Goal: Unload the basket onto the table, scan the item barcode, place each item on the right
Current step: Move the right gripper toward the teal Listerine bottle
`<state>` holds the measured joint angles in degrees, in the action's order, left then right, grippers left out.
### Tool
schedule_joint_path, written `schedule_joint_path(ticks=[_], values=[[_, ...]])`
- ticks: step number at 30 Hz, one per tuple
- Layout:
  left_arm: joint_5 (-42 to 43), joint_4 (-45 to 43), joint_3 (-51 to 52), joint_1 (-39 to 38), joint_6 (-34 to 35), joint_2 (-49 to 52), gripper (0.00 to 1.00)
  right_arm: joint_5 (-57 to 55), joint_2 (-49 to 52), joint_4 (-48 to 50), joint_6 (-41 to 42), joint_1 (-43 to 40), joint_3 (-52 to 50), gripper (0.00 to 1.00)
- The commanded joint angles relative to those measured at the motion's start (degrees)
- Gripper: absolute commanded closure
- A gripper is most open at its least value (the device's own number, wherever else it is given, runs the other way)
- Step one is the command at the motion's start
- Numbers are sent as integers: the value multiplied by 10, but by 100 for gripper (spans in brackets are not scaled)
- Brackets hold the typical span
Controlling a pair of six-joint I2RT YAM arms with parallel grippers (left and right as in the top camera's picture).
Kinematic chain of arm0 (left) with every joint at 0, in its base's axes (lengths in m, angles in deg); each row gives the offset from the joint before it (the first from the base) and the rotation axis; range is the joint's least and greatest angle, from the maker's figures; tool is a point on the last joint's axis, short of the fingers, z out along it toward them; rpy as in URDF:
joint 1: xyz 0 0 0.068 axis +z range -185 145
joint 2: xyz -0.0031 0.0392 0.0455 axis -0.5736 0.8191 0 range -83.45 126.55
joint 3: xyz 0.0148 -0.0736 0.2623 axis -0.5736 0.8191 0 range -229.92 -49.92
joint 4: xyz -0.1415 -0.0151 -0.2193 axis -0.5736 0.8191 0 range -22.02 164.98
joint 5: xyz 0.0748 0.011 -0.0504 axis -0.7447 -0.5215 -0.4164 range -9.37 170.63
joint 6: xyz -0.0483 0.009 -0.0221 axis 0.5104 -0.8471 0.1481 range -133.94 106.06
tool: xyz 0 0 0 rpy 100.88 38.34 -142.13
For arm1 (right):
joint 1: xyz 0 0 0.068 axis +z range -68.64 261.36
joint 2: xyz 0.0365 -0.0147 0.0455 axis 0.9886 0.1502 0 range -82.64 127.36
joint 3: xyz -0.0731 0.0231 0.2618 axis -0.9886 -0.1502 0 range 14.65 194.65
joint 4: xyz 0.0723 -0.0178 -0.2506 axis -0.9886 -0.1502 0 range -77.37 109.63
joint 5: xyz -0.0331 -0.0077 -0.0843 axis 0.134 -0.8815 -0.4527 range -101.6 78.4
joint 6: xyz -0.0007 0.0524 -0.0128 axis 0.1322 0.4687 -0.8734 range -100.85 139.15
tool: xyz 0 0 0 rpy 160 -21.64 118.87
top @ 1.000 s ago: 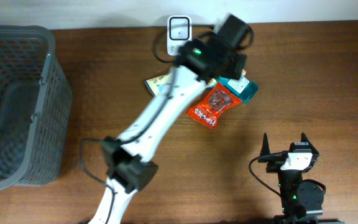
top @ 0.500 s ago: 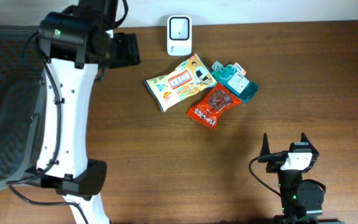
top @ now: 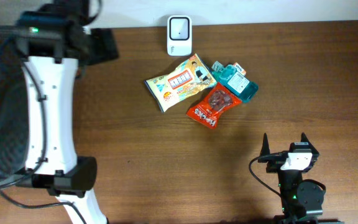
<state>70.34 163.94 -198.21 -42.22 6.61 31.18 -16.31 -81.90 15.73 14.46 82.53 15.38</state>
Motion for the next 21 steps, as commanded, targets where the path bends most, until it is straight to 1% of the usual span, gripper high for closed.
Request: schedule_joint_path(ticks=[1, 3, 7, 8, 10, 11, 12, 13, 15, 17, 19, 21], values=[[4, 1, 3, 61, -3, -14, 1, -5, -4, -3, 0, 3, -4, 2], [0, 3, 3, 77, -3, -14, 1, -5, -4, -3, 0, 3, -4, 2], [0, 4, 3, 78, -3, -14, 1, -4, -4, -2, 2, 3, -4, 2], [0, 4, 3, 78, -3, -14, 1, 26, -4, 8, 23, 3, -4, 2], [0, 4, 3, 78, -3, -14, 1, 247, -4, 13, 115, 3, -4, 2], [0, 4, 3, 78, -3, -14, 1, 332, -4, 31, 127, 3, -4, 2], [0, 4, 3, 78, -3, -14, 1, 363, -4, 51, 127, 3, -4, 2], [0, 4, 3, 78, -3, -14, 1, 371, -4, 72, 127, 3, -4, 2], [0, 4, 3, 78, -3, -14, 1, 403, -4, 197, 139, 3, -4, 2], [0, 4, 3, 78, -3, -14, 1, 387, -4, 316, 149, 3, 17, 2], [0, 4, 3, 78, -3, -14, 1, 360, 2, 305, 133, 3, 82, 2], [0, 3, 3, 78, -3, -14, 1, 355, 47, 204, 48, 3, 196, 2]])
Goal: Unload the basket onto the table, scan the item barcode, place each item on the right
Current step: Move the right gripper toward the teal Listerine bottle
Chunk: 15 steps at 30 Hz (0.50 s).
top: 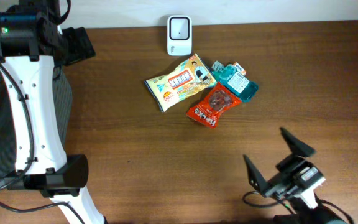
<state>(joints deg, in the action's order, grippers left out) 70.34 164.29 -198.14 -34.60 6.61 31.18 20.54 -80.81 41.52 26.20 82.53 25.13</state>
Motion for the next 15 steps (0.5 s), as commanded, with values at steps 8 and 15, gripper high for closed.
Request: schedule_joint_path(ticks=[8, 15], values=[[0, 0, 2, 2, -3, -14, 1, -42, 549, -768, -261, 3, 729, 2], [0, 0, 2, 2, -3, -14, 1, 147, 910, -888, -168, 5, 843, 2]])
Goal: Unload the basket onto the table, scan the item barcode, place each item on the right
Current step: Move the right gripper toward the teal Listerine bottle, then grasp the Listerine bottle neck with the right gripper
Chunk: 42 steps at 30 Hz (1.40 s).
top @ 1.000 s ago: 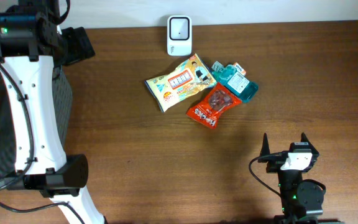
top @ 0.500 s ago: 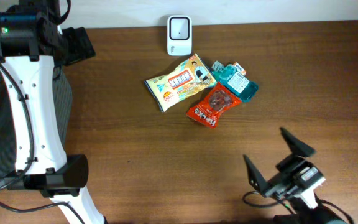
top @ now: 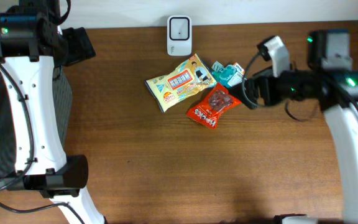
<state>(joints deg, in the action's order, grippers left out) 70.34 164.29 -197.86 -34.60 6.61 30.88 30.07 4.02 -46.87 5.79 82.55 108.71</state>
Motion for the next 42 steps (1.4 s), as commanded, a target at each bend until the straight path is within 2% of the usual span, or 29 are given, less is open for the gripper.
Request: schedule_joint_path(ticks=[1, 3, 4, 5, 9, 10, 11, 12, 14, 17, 22, 26, 28, 34, 37, 40, 42], values=[[0, 0, -1, 2, -3, -11, 1, -9, 91, -4, 46, 14, 7, 2], [0, 0, -1, 2, -3, -11, 1, -402, 121, 15, 203, 66, 7, 2], [0, 0, -1, 2, -3, -11, 1, -518, 127, 32, 266, 87, 7, 2], [0, 0, -1, 2, -3, -11, 1, -554, 129, 61, 272, 101, 7, 2], [0, 0, -1, 2, -3, -11, 1, -554, 158, 175, 268, 106, -1, 2], [0, 0, -1, 2, -3, -11, 1, -545, 180, 189, 228, 108, -5, 2], [0, 0, -1, 2, -3, -11, 1, -513, 219, 201, 91, 108, -5, 2], [0, 0, -1, 2, -3, -11, 1, -513, 242, 205, 16, 107, -5, 2], [0, 0, -1, 2, -3, -11, 1, -511, 276, 223, -75, 106, -5, 2], [0, 0, -1, 2, -3, -11, 1, -502, 318, 254, -118, 99, -5, 2], [0, 0, -1, 2, -3, -11, 1, -468, 356, 295, -119, 65, -5, 2], [0, 0, -1, 2, -3, -11, 1, -292, 370, 300, -119, 21, -5, 2], [0, 0, -1, 2, -3, -11, 1, -266, 376, 300, -119, 16, -5, 2], [0, 0, -1, 2, -3, -11, 1, -141, 380, 212, -117, 32, -5, 1], [0, 0, -1, 2, -3, -11, 1, -151, 358, 185, -100, 69, -1, 2], [0, 0, -1, 2, -3, -11, 1, -360, 336, 189, 61, 97, 40, 1], [0, 0, -1, 2, -3, -11, 1, -377, 336, 189, 147, 97, 45, 2]])
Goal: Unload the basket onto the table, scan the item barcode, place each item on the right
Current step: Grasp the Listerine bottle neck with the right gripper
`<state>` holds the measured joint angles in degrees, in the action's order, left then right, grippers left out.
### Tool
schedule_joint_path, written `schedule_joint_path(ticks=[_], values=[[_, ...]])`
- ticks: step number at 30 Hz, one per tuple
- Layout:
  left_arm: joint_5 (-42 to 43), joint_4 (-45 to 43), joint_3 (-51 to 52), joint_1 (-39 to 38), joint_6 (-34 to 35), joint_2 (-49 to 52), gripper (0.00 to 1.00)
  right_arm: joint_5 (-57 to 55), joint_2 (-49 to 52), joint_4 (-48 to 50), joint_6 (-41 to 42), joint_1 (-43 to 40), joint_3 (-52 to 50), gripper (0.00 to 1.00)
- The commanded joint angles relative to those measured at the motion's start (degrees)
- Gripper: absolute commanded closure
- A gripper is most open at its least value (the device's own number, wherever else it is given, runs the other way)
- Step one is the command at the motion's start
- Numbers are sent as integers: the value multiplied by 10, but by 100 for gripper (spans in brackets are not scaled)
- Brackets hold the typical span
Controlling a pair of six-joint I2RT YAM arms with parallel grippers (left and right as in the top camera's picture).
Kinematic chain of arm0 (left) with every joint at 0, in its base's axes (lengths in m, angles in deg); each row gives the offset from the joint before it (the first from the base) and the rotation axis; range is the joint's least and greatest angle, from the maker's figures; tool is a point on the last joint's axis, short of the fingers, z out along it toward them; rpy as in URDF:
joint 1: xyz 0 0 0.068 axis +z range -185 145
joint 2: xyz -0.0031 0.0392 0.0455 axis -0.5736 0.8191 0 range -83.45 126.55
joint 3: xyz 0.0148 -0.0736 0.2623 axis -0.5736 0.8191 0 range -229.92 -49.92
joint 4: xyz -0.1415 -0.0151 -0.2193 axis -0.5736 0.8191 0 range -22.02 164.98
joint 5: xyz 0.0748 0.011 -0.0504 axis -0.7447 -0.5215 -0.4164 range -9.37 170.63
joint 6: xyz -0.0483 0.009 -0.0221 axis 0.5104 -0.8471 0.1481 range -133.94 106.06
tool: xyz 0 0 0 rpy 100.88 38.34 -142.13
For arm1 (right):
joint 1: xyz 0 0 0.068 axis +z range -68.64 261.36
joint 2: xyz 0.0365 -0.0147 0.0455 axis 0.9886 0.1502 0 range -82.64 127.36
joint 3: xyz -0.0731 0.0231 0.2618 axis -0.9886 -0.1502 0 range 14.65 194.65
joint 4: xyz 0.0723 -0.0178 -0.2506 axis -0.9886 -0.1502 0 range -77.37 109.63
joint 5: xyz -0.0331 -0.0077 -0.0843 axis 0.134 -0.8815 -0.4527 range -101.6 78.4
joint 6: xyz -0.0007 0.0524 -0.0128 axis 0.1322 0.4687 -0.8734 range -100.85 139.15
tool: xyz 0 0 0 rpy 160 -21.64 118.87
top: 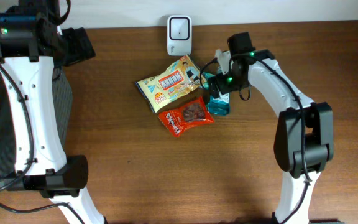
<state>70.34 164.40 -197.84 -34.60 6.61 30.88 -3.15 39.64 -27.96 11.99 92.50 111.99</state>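
A white barcode scanner (179, 34) stands at the table's far edge. In front of it lie a yellow snack pack (168, 85), a red snack pack (185, 116) and a teal packet (220, 104). My right gripper (211, 79) reaches down from the right onto the teal packet's far end, beside the yellow pack's right edge. Its fingers are dark and partly hidden, so whether they have closed on the packet does not show. My left gripper (79, 46) is far off at the top left, its jaws unreadable.
The left arm's white links (33, 106) run down the table's left side. A dark mesh bin sits at the left edge. The right arm (303, 143) rises from the front right. Brown tabletop (185, 180) lies in front of the items.
My right gripper has moved left from beside the teal packet to on top of it. All three items now lie further left and nearer the front, the red pack most.
At first the right arm was folded at the front right and the left arm stood over the table's left part. Then the left arm was further left and the right arm was unfolding. Later the right gripper was beside the items, and now it is on the shifted teal packet.
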Motion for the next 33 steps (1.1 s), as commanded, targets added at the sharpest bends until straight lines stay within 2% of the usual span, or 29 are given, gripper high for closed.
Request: schedule_joint_path(ticks=[1, 2, 4, 5, 8, 9, 12, 16, 18, 20, 23, 24, 25, 26, 30, 33], values=[[0, -1, -1, 2, -3, -11, 1, -16, -20, -2, 98, -2, 12, 2], [0, -1, -1, 2, -3, -11, 1, 7, -19, -2, 98, -3, 11, 2], [0, -1, -1, 2, -3, -11, 1, 21, -19, -2, 176, -3, -1, 2], [0, -1, -1, 2, -3, -11, 1, 18, -19, -2, 189, -3, -4, 2], [0, -1, -1, 2, -3, -11, 1, -85, -16, -35, 309, -2, -4, 2], [0, -1, -1, 2, -3, -11, 1, -87, -10, -39, 331, -2, -4, 2], [0, -1, -1, 2, -3, -11, 1, -24, 9, -40, 336, -2, -4, 2], [0, -1, -1, 2, -3, -11, 1, -16, 11, -29, 336, -2, -28, 2], [0, -1, -1, 2, -3, -11, 1, -13, 11, 5, 365, -3, -62, 2], [0, -1, -1, 2, -3, -11, 1, 21, 11, 52, 366, -3, -91, 20], [0, -1, -1, 2, -3, -11, 1, 36, 11, 61, 360, -6, -91, 30], [0, -1, -1, 2, -3, -11, 1, 43, 11, 61, 359, -9, -91, 30], [0, -1, -1, 2, -3, -11, 1, 55, 11, 61, 349, -15, -91, 40], [0, -1, -1, 2, -3, -11, 1, 55, 11, 61, 323, -16, -91, 45], [0, -1, -1, 2, -3, -11, 1, 55, 7, 58, 298, -15, -89, 45], [0, -1, -1, 2, -3, -11, 1, 55, -2, 60, 272, -14, -79, 58]])
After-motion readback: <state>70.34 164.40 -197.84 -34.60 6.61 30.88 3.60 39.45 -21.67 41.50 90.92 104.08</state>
